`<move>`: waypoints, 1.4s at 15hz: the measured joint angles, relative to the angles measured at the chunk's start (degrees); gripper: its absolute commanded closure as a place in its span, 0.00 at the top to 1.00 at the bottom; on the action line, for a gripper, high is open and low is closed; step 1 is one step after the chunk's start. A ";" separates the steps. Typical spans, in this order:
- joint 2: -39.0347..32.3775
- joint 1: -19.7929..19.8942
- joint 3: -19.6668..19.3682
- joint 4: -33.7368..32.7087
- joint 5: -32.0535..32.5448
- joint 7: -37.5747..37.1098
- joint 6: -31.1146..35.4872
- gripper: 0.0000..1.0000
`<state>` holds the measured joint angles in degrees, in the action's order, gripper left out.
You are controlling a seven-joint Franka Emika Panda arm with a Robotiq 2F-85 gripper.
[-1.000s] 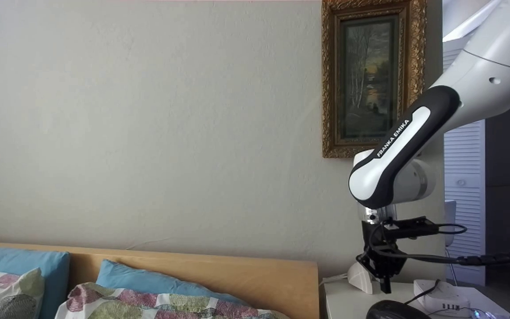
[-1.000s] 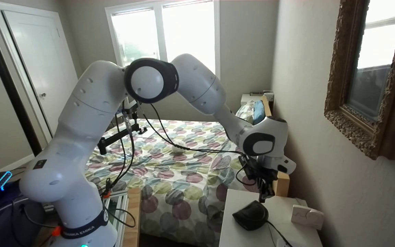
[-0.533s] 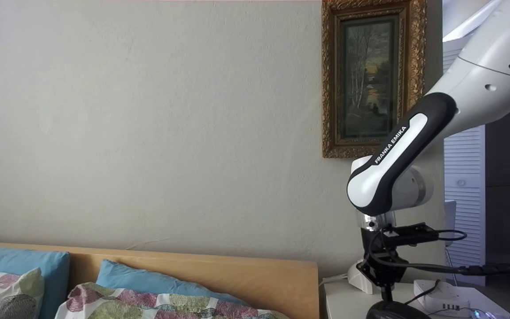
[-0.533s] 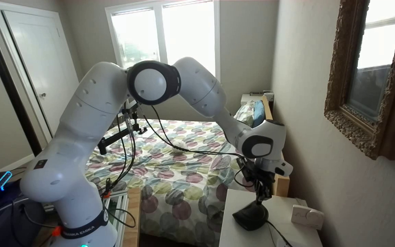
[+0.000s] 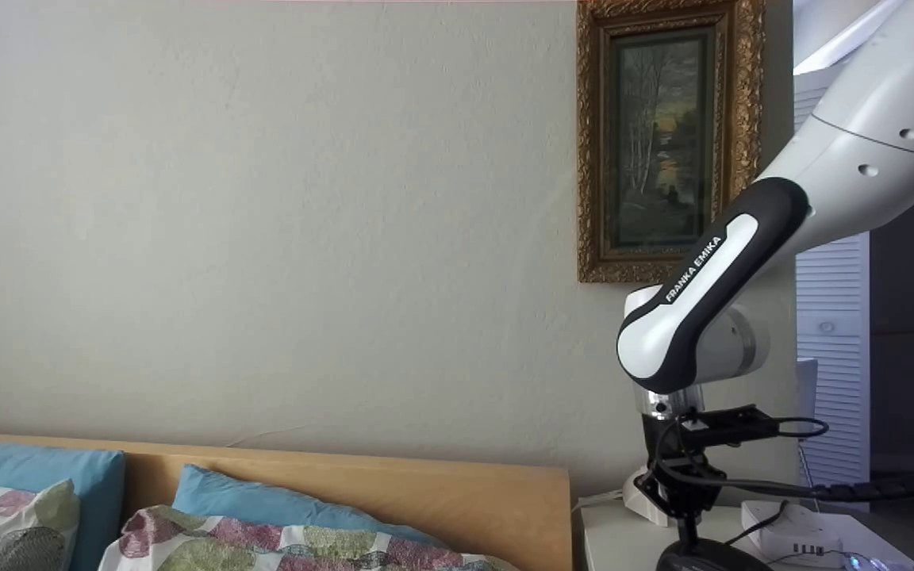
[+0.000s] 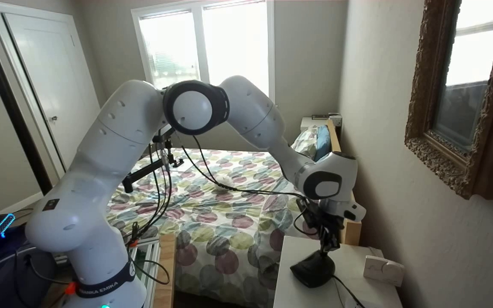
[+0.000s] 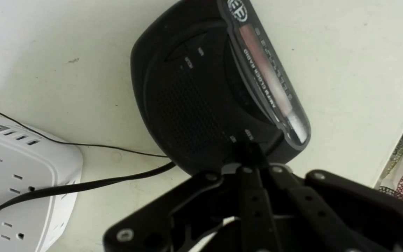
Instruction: Press the button on the black object
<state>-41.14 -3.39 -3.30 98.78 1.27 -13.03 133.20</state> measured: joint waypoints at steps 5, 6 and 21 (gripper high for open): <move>-0.79 -0.08 0.06 -0.95 0.00 0.00 0.00 0.00; -0.81 -0.10 0.06 -0.98 0.00 0.00 0.00 0.00; -0.65 -0.88 -0.61 -0.21 0.82 0.00 1.43 0.00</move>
<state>-41.79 -4.27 -3.91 98.56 2.09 -13.03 134.63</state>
